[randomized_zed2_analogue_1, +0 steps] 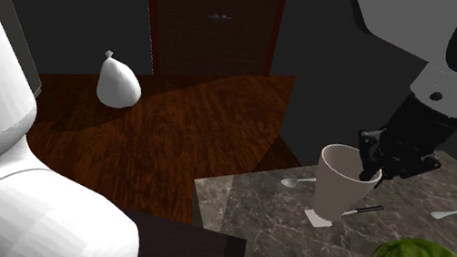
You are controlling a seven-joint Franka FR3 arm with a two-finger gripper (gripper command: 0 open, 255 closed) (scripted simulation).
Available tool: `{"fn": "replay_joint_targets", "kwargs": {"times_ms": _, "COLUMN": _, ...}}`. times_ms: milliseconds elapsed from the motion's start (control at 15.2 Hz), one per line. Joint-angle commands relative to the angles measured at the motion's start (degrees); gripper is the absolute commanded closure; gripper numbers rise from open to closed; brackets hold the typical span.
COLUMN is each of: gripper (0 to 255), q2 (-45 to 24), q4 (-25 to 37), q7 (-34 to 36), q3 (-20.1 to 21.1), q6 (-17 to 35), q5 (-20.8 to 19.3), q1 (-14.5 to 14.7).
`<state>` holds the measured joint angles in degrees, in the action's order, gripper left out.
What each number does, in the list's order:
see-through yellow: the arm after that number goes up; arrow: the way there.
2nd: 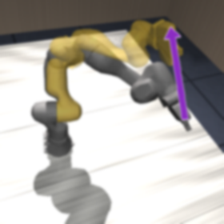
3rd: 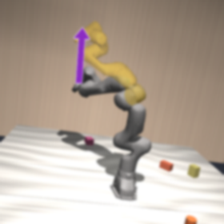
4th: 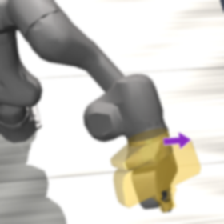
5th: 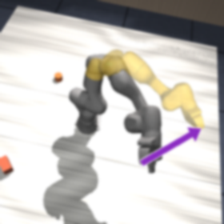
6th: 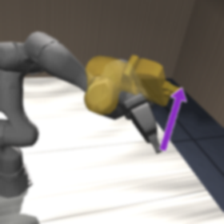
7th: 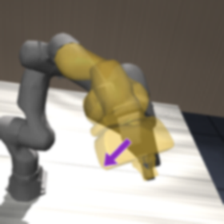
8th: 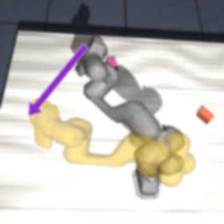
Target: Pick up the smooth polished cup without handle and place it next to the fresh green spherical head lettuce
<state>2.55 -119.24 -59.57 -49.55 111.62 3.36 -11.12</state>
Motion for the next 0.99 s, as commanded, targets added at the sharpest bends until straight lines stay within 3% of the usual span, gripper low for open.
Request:
{"fn": "replay_joint_targets", "kwargs": {"times_ms": 0, "gripper": 255, "q2": -1.0, "q4": -0.5, "q7": -1.1, "q3": -0.4, "q6": 1.1, "q5": 0.8, "q1": -0.2}}
{"fn": "replay_joint_targets", "kwargs": {"times_ms": 924, "gripper": 255, "q2": -8.6, "q4": -5.8, "q7": -6.9, "q3": -0.3, "q6": 10.8, "q5": 7.9, "q1": -1.1}}
